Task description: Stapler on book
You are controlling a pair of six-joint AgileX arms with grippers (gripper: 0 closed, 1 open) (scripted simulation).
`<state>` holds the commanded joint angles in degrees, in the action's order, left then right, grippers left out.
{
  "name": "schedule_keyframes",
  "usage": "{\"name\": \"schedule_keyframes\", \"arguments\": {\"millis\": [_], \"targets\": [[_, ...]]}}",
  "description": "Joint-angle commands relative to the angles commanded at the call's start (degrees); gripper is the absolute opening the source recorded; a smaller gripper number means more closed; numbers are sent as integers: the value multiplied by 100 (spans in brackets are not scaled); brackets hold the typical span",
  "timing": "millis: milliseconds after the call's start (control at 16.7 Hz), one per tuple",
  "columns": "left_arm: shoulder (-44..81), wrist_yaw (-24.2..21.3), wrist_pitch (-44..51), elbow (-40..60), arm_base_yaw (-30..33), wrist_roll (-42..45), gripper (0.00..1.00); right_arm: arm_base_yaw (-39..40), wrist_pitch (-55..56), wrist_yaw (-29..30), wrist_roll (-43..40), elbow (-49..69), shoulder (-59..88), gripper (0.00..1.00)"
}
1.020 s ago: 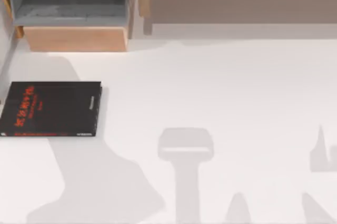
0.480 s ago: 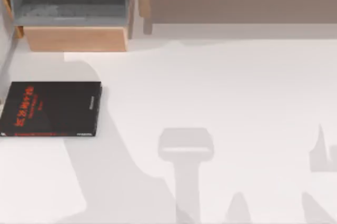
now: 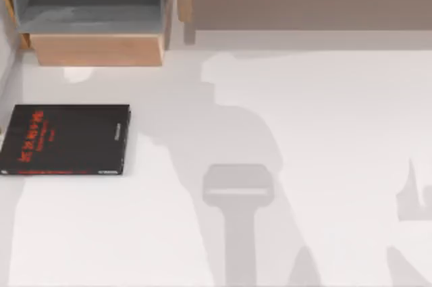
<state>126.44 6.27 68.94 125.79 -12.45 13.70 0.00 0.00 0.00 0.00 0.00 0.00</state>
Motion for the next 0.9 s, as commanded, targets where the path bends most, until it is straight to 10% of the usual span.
{"name": "schedule_keyframes", "arguments": {"millis": [900], "targets": [[-1659,-194,-1091,-3210,1784,-1322,0,0,0,0,0,0,0,100]]}}
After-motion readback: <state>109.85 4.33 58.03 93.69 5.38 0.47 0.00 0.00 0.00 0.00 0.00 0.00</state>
